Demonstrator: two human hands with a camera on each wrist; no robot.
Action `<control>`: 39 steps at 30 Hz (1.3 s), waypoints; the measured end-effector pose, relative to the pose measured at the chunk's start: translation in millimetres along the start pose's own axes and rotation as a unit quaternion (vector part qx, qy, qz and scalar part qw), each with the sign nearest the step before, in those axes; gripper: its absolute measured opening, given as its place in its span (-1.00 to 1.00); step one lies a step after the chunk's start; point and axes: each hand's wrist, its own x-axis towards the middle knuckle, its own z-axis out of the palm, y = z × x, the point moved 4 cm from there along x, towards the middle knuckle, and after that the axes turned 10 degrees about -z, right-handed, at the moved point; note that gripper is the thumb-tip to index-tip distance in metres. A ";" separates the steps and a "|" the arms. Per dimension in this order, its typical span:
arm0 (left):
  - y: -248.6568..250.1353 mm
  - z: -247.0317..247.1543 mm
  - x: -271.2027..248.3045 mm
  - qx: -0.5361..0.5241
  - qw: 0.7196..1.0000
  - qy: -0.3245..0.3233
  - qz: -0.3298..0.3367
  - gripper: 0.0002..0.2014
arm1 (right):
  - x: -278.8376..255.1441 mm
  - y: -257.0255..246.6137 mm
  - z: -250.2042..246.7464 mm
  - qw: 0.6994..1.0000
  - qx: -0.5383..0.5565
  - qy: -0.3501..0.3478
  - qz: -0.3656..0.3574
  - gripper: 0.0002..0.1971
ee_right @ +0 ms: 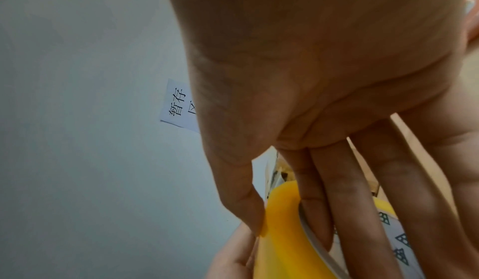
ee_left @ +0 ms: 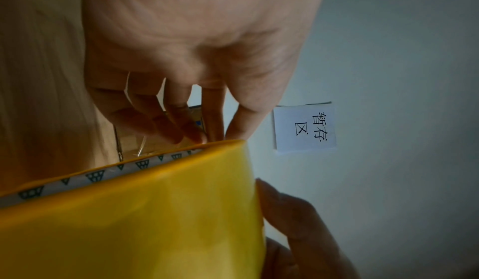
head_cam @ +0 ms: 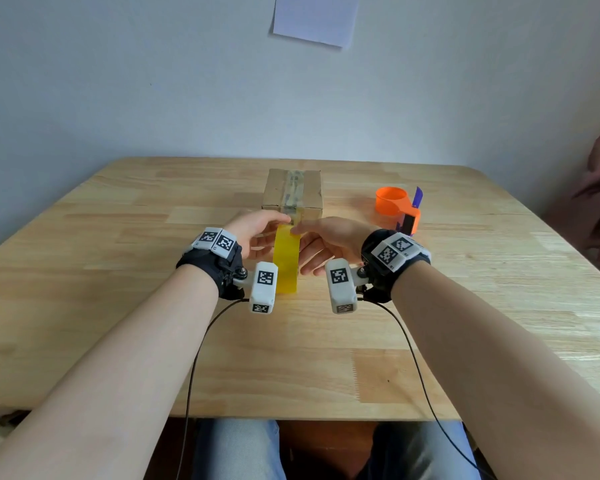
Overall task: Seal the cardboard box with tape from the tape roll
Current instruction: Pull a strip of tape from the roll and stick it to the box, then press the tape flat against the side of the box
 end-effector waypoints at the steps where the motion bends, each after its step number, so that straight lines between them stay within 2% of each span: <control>1: -0.4 -0.6 -0.3 -0.002 1.000 0.004 0.004 -0.78 | 0.3 0.4 -0.5 1.000 0.000 0.002 -0.002 -0.63; 7: -2.9 -1.5 1.5 -0.030 1.000 -0.001 0.008 -0.67 | 3.1 3.4 -1.1 0.999 0.016 0.018 -0.024 -0.59; 10: -4.6 -5.4 4.0 -0.052 0.999 0.006 0.009 -0.71 | 5.1 2.2 0.0 1.000 0.015 0.001 -0.023 -0.63; 13: -8.4 -5.9 1.9 -0.048 0.999 -0.014 -0.018 -0.79 | 5.2 4.3 -0.6 1.000 0.011 -0.009 -0.021 -0.63; 16: -9.7 -4.1 -0.8 -0.025 0.999 -0.020 -0.032 -0.76 | 4.0 7.2 -4.5 1.000 0.017 0.004 -0.024 -0.62; 19: -10.7 -1.7 0.0 -0.034 0.999 -0.016 -0.035 -0.91 | 1.7 5.9 -16.7 0.998 0.014 0.044 -0.039 -0.62; 23: -11.4 4.4 -1.3 -0.033 0.999 -0.016 -0.037 -0.86 | -8.1 -0.1 -50.6 0.988 -0.017 0.143 -0.058 -0.46; 26: -11.7 7.1 -2.5 -0.026 0.999 -0.011 -0.028 -0.80 | -20.8 3.2 -84.5 0.970 -0.088 0.225 -0.040 -0.60; 30: -14.4 11.2 -3.3 -0.024 0.999 0.006 -0.025 -0.82 | -34.0 28.6 -125.3 0.929 -0.171 0.327 -0.002 -0.57; 34: -18.3 17.5 -2.5 -0.033 0.999 0.025 -0.023 -0.78 | -46.7 61.1 -145.0 0.907 -0.247 0.339 0.044 -0.50; 39: -22.1 24.6 -2.4 -0.060 0.997 0.038 -0.017 -0.79 | -56.4 92.9 -149.8 0.887 -0.303 0.333 0.099 -0.56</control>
